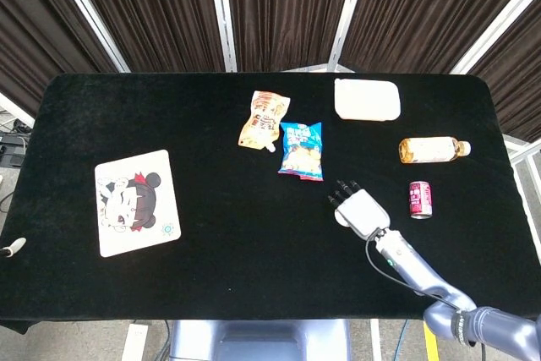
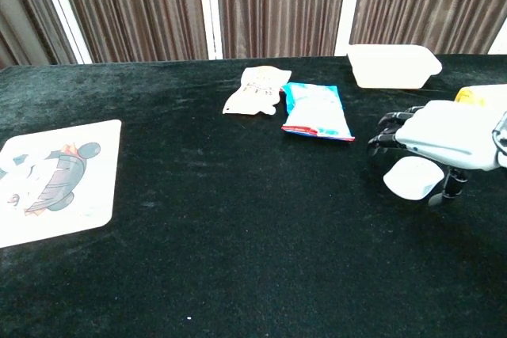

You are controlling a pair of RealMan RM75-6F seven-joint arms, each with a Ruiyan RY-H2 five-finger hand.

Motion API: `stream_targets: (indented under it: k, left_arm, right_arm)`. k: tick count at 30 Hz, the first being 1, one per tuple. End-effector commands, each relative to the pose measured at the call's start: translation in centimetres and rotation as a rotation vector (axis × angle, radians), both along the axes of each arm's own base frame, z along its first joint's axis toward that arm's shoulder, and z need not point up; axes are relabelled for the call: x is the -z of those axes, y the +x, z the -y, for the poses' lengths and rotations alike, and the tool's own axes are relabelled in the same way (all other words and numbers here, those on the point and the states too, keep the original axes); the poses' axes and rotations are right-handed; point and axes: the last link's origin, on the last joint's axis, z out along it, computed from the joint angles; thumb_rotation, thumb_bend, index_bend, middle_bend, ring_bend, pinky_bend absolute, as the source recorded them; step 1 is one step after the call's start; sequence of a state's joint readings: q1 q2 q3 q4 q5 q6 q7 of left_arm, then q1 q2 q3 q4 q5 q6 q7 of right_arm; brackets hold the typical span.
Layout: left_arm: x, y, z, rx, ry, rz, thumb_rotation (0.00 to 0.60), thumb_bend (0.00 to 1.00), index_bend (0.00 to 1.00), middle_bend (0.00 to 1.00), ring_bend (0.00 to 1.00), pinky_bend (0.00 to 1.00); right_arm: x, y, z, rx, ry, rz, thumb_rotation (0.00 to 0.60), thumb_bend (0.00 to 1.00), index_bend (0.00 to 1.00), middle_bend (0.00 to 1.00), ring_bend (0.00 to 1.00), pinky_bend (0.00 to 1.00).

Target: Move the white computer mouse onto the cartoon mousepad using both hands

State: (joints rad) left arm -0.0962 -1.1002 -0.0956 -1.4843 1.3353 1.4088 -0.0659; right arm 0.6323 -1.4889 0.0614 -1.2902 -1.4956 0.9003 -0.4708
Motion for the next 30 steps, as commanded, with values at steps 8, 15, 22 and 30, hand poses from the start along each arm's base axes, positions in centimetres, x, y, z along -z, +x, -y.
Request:
stream_targets:
  k: [8,15,22,30]
  left_arm:
    - [0.0,-0.1,-0.1,-0.006,-0.003,0.002,0.6,0.0,0.0,0.0,0.0,0.0]
    - [0.1,-0.2,-0.3,-0.011,-0.016,0.013,0.6,0.0,0.0,0.0,0.0,0.0]
    - [-0.1,-0.1,-0.3,-0.008,-0.014,0.022,0.6,0.0,0.0,0.0,0.0,0.0]
    - [-0.4,0.1,0.0,0.002,-0.008,0.031,0.6,0.0,0.0,0.0,0.0,0.0]
  right_arm:
    - [0.5,-0.8,0.9,-0.056,-0.012,-0.077,0.6,0.13,0.34,0.4,0.22,0.34]
    - [0.3,-0.4,1.1,-0.128,-0.013,-0.061,0.6,0.31,0.5,0.52,0.34,0.44]
    - [0.6,4.8,-0.2,-0.361,0.067,0.012,0.6,0.32,0.5,0.53,0.35,0.44]
    - [3.4,11.7,-1.7,-0.634,0.173,-0.047,0.6,0.32,0.5,0.53,0.35,0.46]
